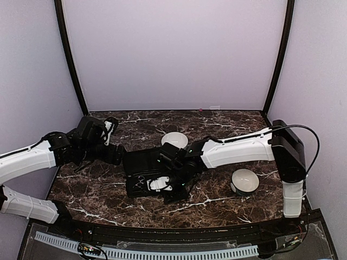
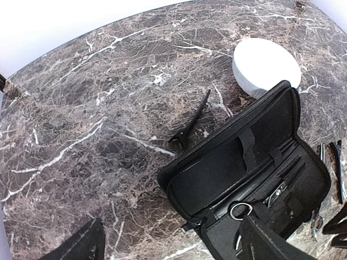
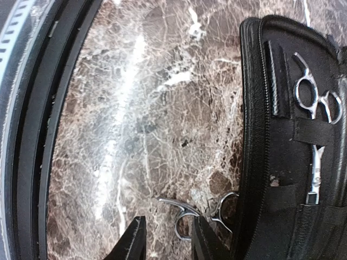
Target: Sort the hair-cutting tools
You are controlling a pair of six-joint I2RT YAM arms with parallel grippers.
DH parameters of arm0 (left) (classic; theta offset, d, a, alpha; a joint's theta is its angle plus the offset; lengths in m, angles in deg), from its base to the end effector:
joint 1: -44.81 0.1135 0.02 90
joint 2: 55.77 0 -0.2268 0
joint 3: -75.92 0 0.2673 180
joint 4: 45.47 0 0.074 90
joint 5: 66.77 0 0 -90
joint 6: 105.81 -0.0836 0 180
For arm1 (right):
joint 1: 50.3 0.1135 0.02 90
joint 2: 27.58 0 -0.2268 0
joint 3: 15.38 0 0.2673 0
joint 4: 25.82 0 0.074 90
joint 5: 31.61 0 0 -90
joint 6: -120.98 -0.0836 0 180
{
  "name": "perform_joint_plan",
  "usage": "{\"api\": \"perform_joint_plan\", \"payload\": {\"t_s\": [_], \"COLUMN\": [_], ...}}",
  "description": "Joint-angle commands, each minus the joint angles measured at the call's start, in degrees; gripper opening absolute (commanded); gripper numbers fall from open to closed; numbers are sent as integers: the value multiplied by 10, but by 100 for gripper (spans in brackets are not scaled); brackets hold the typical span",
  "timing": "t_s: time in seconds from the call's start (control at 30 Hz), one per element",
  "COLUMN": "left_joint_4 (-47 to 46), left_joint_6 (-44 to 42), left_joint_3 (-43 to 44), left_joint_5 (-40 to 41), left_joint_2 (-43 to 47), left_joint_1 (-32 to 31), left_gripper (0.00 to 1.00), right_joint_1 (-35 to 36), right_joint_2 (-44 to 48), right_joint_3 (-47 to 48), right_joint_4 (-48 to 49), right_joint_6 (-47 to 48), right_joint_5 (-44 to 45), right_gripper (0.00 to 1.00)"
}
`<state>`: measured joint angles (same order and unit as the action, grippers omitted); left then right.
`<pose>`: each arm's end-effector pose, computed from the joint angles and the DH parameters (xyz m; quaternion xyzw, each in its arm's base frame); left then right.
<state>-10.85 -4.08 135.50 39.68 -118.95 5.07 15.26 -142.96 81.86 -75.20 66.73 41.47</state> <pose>0.2501 -0.1771 0.2037 0.1549 0.8790 -0.0717 0.4452 0.1558 0.4016 0.0929 -0.7684 0.5929 0.1890 0.1492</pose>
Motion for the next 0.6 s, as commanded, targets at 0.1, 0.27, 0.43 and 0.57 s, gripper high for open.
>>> {"api": "perform_joint_plan", "payload": {"t_s": [0.1,0.27,0.43,0.57], "left_joint_4": [4,-8,-14,-20], "left_joint_6": [29,34,34,37], "left_joint_3": [-15,-14,-12,-15], "left_joint_5": [-16,-19,-31,-39], "left_joint_2": [20,5,-16,-29], "left_joint_1": [2,2,2,2], "left_gripper": [88,88,88,88], "right_joint_1": [-2,2,12,12], "right_joint_2": [-36,-66,-80,-77], "right_joint_3": [39,68,74,60], "right_joint_4": [22,1,-18,-36], "right_joint_6": [-64,-76,-71,-64], "right_joint_5": [8,-41,-39,-30], "right_gripper": [29,29,29,29]}}
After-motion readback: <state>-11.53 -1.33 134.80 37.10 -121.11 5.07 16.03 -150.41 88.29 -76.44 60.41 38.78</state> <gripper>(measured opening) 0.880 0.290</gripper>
